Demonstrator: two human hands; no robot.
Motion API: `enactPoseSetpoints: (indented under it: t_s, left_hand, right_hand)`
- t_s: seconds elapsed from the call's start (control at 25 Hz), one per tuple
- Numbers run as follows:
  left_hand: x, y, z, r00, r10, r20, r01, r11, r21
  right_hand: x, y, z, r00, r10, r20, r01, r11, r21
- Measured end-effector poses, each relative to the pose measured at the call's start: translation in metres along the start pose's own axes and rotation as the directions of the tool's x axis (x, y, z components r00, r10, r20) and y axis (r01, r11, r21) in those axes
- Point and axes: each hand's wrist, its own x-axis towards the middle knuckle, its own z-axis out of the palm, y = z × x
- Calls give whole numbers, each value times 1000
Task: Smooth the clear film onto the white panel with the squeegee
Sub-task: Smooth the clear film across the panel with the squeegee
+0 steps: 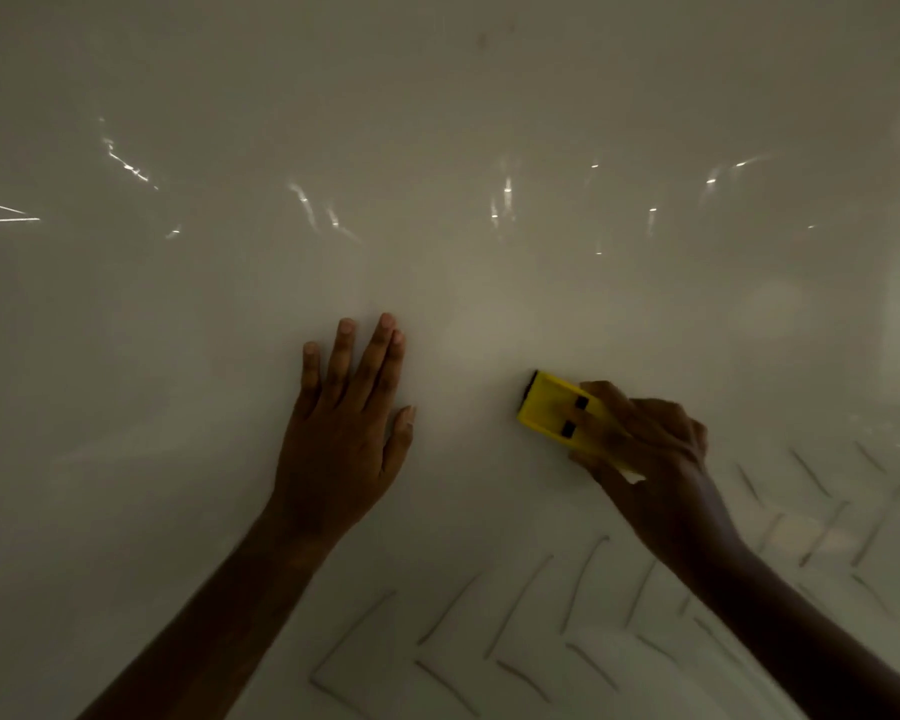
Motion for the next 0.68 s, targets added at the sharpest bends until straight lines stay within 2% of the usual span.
enactPoseSetpoints:
  t_s: [0.04, 0.16, 0.24, 0.32, 0.44, 0.56, 0.68]
  left_hand:
    - [3, 4, 0, 1000, -4, -3, 4, 1000, -3]
    - [7, 11, 1, 1000, -12, 2, 12, 1000, -17]
    - [8, 14, 1, 1000, -9, 10, 10, 1000, -18]
    - [9, 17, 1, 1000, -15, 9, 15, 1000, -14]
    - [16, 23, 0, 1000, -20, 10, 20, 1000, -18]
    - [27, 36, 1, 1000, -24, 4, 25, 1000, -17]
    - [34, 49, 5, 1000, -27, 6, 27, 999, -24]
  right_hand:
    - [-12, -5, 7, 999, -29, 14, 29, 1000, 8]
    - [-76, 1, 13, 953, -260, 155, 271, 961, -55]
    - [-101, 23, 0, 925, -305, 227, 333, 939, -92]
    - [-95, 46, -18, 946, -240, 219, 269, 956, -116]
    - [-49, 66, -38, 989, -110, 96, 122, 985, -125]
    - [-8, 67, -40, 1000, 15, -2, -15, 996, -87]
    - [-22, 67, -31, 999, -31, -20, 29, 997, -77]
